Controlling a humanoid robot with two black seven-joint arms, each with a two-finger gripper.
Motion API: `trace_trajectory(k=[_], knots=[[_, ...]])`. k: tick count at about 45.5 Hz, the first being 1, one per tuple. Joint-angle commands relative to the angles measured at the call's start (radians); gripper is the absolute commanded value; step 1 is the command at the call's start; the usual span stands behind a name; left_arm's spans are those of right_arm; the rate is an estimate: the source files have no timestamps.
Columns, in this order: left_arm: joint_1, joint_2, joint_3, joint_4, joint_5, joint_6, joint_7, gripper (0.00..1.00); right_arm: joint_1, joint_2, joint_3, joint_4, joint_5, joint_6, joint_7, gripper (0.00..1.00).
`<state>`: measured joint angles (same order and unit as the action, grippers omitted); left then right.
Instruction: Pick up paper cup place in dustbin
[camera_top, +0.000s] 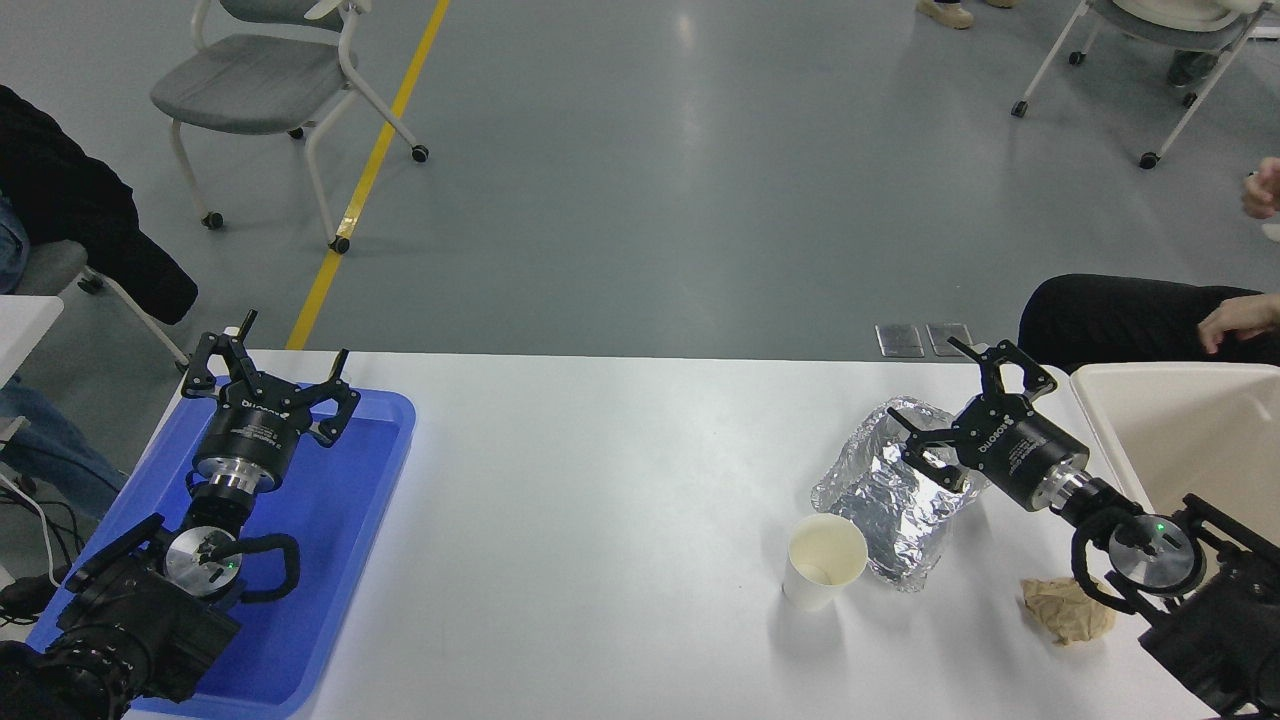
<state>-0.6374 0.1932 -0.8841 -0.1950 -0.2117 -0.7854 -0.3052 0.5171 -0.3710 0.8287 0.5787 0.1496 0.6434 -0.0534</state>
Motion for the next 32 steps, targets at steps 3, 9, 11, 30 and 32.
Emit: trace_trajectory(k=[3,9,11,30,32], knots=[[0.001,0.000,0.001,0.000,0.000,0.000,0.001,1.00,0.001,0.000,0.000,-0.002,-0.001,-0.001,0.000,1.00],[0.001,0.002,0.001,0.000,0.000,0.000,0.000,1.00,0.001,0.000,0.000,-0.003,-0.005,0.001,-0.002,1.00],[0.001,0.002,0.001,0.000,0.000,0.000,0.000,1.00,0.001,0.000,0.000,-0.002,-0.019,0.001,-0.002,1.00],[0.001,0.002,0.001,0.000,0.000,0.000,0.000,1.00,0.173,-0.081,-0.118,0.052,-0.298,-0.004,-0.008,1.00],[0.001,0.002,0.001,0.000,0.000,0.000,0.000,1.00,0.214,-0.100,-0.155,0.058,-0.320,-0.004,-0.014,1.00]])
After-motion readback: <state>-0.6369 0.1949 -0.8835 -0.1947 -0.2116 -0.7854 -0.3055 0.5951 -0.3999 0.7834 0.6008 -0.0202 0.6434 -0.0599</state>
